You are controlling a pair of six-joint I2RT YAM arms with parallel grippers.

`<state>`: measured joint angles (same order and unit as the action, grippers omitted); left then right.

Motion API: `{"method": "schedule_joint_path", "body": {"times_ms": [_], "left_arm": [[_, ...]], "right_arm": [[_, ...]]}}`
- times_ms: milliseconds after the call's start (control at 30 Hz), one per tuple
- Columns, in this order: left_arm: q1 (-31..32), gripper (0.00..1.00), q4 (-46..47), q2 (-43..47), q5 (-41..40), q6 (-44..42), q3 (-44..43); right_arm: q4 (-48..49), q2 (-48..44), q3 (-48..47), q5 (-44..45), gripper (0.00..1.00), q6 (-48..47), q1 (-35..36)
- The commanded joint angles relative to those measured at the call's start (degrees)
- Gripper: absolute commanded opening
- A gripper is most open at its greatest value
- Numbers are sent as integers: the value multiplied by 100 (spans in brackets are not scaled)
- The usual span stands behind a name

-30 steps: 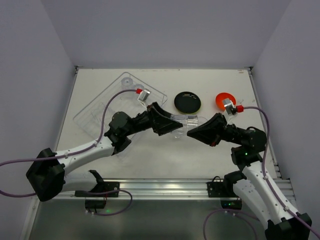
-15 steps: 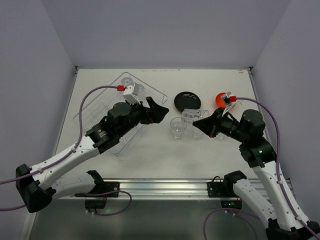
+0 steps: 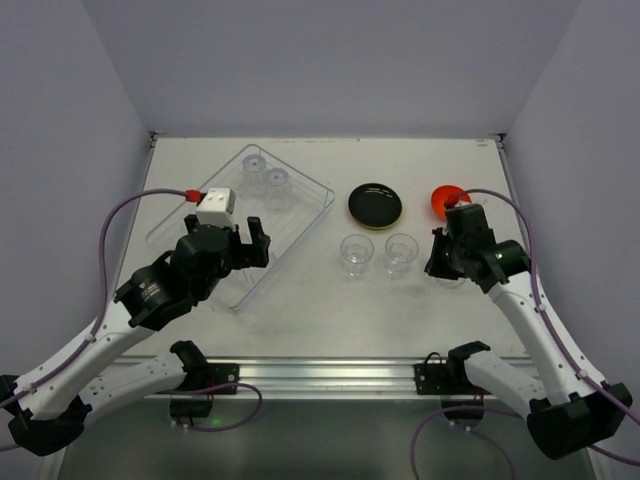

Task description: Unload the mixed dishes from the dish rack

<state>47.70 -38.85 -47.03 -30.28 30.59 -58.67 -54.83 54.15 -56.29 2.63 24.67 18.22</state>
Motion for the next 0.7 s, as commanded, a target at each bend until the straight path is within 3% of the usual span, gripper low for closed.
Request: {"method": "schedule_joint_path", "body": {"times_ms": [0, 333, 667], "left_arm": [[-7, 100, -63, 114, -338, -440, 565], [-7, 100, 219, -132, 47, -720, 979], [-7, 100, 317, 141, 93, -686, 1130]], "right_arm": [[-476, 454, -312, 712, 0, 319, 6], [33, 1080, 364, 712, 0, 1189, 15], [604, 1537, 830, 888, 2, 1278, 15]]}}
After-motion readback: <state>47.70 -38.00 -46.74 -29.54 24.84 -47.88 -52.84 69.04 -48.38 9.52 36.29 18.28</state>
